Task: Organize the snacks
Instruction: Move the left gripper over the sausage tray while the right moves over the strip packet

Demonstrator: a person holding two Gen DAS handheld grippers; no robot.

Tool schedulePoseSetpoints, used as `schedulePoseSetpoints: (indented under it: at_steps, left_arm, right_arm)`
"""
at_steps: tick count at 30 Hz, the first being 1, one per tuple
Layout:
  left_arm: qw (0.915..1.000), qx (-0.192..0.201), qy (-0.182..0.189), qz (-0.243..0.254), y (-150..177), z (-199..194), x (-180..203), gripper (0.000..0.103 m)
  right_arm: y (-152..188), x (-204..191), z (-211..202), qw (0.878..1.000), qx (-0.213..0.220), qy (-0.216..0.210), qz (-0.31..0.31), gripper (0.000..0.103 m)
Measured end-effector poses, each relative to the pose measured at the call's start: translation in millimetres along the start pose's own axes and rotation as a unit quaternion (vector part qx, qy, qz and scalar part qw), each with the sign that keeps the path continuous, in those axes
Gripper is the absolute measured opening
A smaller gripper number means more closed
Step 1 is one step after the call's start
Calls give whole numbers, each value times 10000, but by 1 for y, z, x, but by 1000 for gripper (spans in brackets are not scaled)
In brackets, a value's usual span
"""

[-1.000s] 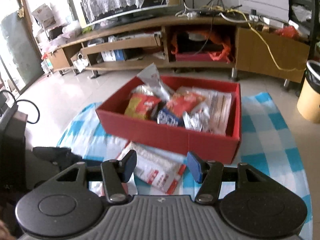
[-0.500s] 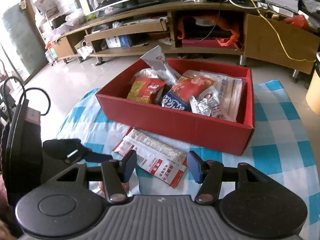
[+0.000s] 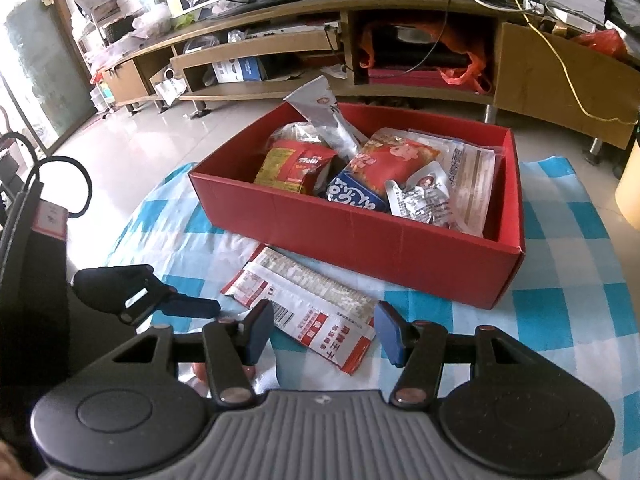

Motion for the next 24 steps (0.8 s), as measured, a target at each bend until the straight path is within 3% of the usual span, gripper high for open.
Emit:
schedulePoseSetpoints:
  at_steps: [10,13,16,21,24]
  left_arm:
    - [10000,8,-43,50,5,-4,2,94]
    - [10000,58,37,-23,7,-7,5,85]
    - [10000,44,-10,-62,13,-12,6,83]
    - [9988,78,-26,-492,30,-33,-5,73]
    - [9963,-14,-61,-860,43,-43,-17,73]
  right_arm:
    - [0,-1,7,10000,-84,24,-41,52]
    - [1,0,11,9999,-135,63,-53,52]
    - [-1,2,16,9998,-171,62,-57,52]
    - [-8,4,32,9991,-309,-146,-243,52]
    - [-10,0,48,9971,-484,-471,-343,52]
Point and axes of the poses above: each gripper's, at about its wrist camera, not at the fingertips, and z roughly the way its jaws point, x to its right, y to its underside, the point moved 8 cm from there along z, roughly the way its jaws point, and after that the axes turned 4 degrees about z, right-handed, at the moved point
